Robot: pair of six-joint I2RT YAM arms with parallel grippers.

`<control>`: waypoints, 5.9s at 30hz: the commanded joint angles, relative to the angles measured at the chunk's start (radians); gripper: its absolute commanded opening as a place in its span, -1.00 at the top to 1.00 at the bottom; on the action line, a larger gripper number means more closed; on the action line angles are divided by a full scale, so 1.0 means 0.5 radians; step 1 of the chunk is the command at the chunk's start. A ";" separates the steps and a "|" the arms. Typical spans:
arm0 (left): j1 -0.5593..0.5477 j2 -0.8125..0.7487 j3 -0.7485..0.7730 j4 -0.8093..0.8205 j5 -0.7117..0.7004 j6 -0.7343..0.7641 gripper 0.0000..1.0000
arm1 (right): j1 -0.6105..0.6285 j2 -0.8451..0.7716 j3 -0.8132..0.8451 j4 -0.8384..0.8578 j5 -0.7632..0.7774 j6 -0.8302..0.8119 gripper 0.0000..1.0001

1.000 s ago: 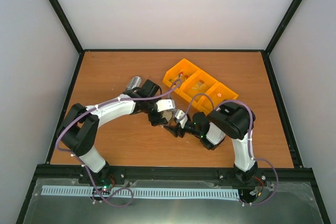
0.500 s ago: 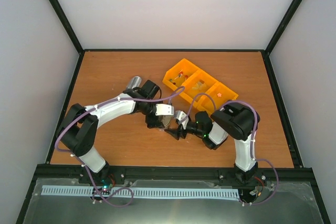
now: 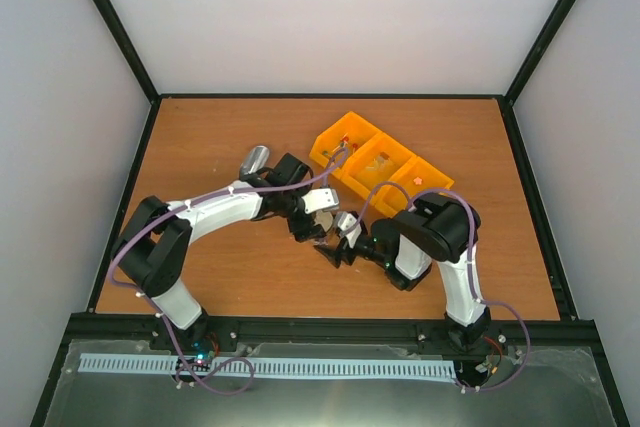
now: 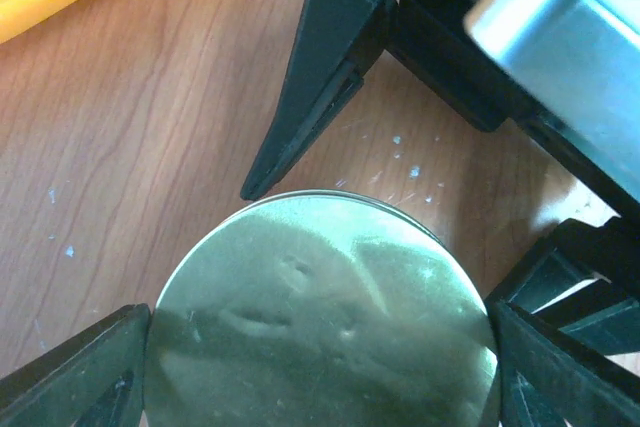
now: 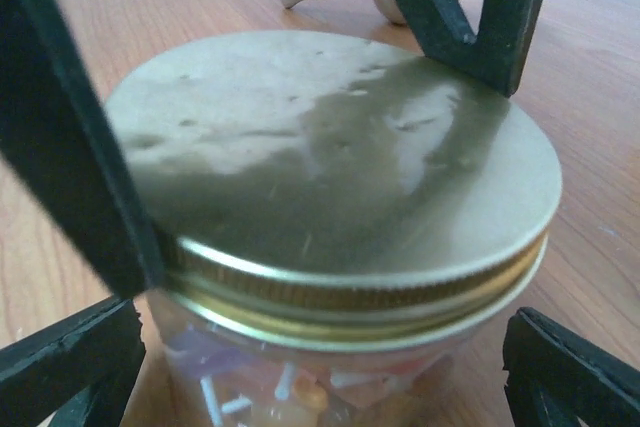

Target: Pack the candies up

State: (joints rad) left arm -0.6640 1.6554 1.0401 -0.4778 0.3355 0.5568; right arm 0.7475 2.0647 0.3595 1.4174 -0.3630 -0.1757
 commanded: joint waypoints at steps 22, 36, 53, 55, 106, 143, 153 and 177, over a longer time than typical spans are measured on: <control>-0.080 0.110 -0.020 -0.618 0.044 0.771 0.12 | 0.064 0.054 0.002 0.364 -0.300 -0.077 -0.15; -0.040 0.043 -0.093 -0.358 -0.096 0.419 0.16 | 0.051 -0.061 -0.054 0.321 -0.298 -0.005 -0.95; -0.033 -0.042 -0.181 -0.102 -0.110 -0.138 0.15 | 0.134 0.099 0.026 0.384 0.129 -0.036 -0.51; -0.037 -0.064 -0.186 -0.152 -0.093 0.006 0.15 | 0.134 0.096 0.007 0.408 0.051 -0.059 -0.38; -0.077 -0.065 -0.089 -0.747 -0.011 1.071 0.34 | 0.131 0.047 -0.061 0.479 -0.591 -0.037 -0.21; -0.077 -0.155 -0.042 -0.722 0.093 0.892 0.37 | 0.189 0.009 -0.062 0.509 -0.473 -0.090 -0.45; -0.037 -0.043 0.037 -0.284 -0.087 -0.211 0.36 | 0.215 0.048 -0.060 0.509 -0.076 -0.057 -0.92; -0.117 -0.155 -0.115 -0.662 -0.011 0.996 0.45 | 0.217 0.010 -0.080 0.509 -0.533 -0.182 -0.19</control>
State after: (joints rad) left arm -0.7120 1.5890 1.0344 -0.7151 0.3649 0.8623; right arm 0.8391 2.0899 0.3405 1.5127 -0.4660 -0.1982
